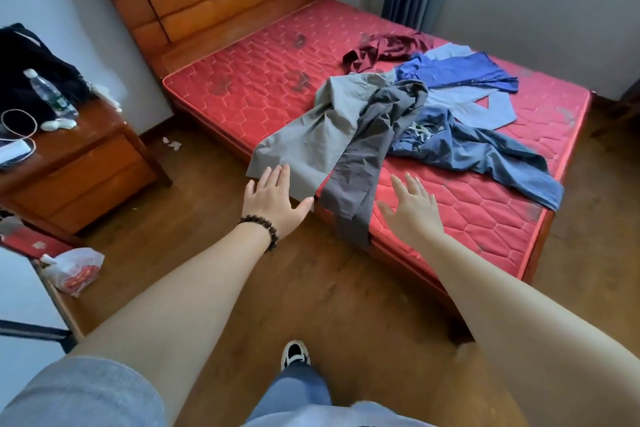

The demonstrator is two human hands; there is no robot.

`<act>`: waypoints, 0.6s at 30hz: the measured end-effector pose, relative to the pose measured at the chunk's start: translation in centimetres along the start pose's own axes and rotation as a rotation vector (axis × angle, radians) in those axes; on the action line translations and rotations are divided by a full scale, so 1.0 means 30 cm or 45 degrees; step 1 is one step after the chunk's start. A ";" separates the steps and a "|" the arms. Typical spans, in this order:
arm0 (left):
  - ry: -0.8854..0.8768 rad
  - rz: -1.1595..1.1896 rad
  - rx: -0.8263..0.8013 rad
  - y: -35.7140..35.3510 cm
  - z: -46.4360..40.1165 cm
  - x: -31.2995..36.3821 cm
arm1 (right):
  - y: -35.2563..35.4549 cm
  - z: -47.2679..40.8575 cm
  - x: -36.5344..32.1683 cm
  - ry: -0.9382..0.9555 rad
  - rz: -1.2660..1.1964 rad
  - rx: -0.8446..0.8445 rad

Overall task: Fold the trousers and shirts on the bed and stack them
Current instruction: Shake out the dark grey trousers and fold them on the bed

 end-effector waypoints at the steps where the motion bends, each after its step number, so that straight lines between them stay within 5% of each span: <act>1: -0.018 0.001 -0.003 0.003 -0.056 -0.019 | -0.006 -0.044 -0.021 -0.017 -0.010 0.007; 18: -0.272 0.011 -0.099 -0.056 -0.972 0.048 | 0.002 -0.784 0.000 -0.241 -0.105 0.155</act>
Point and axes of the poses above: each hand's wrist, its own z-axis away from the middle knuckle, its own y-axis out of the back of the hand, x = y × z, the point moved 1 cm from there along -z, towards the middle knuckle, and after that the axes turned 14 degrees about -z, right-handed, at the moved point
